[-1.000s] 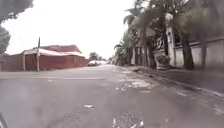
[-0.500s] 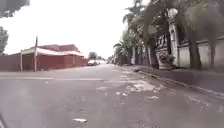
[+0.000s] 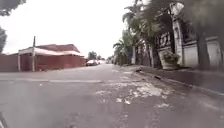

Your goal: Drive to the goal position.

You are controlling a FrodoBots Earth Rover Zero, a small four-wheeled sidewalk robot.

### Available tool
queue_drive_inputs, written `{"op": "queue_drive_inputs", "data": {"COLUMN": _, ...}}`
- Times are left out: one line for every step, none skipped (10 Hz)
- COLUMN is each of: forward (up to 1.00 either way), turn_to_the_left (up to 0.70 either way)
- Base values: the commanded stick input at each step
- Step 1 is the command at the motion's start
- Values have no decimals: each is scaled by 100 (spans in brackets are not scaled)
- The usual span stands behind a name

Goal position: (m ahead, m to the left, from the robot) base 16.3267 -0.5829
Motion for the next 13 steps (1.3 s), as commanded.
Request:
{"op": "queue_drive_inputs", "data": {"forward": 70, "turn_to_the_left": 0}}
{"op": "queue_drive_inputs", "data": {"forward": 70, "turn_to_the_left": 0}}
{"op": "queue_drive_inputs", "data": {"forward": 70, "turn_to_the_left": 0}}
{"op": "queue_drive_inputs", "data": {"forward": 70, "turn_to_the_left": 0}}
{"op": "queue_drive_inputs", "data": {"forward": 70, "turn_to_the_left": 0}}
{"op": "queue_drive_inputs", "data": {"forward": 70, "turn_to_the_left": 0}}
{"op": "queue_drive_inputs", "data": {"forward": 70, "turn_to_the_left": 0}}
{"op": "queue_drive_inputs", "data": {"forward": 70, "turn_to_the_left": 0}}
{"op": "queue_drive_inputs", "data": {"forward": 70, "turn_to_the_left": 0}}
{"op": "queue_drive_inputs", "data": {"forward": 70, "turn_to_the_left": 0}}
{"op": "queue_drive_inputs", "data": {"forward": 70, "turn_to_the_left": 0}}
{"op": "queue_drive_inputs", "data": {"forward": 70, "turn_to_the_left": 0}}
{"op": "queue_drive_inputs", "data": {"forward": 70, "turn_to_the_left": 0}}
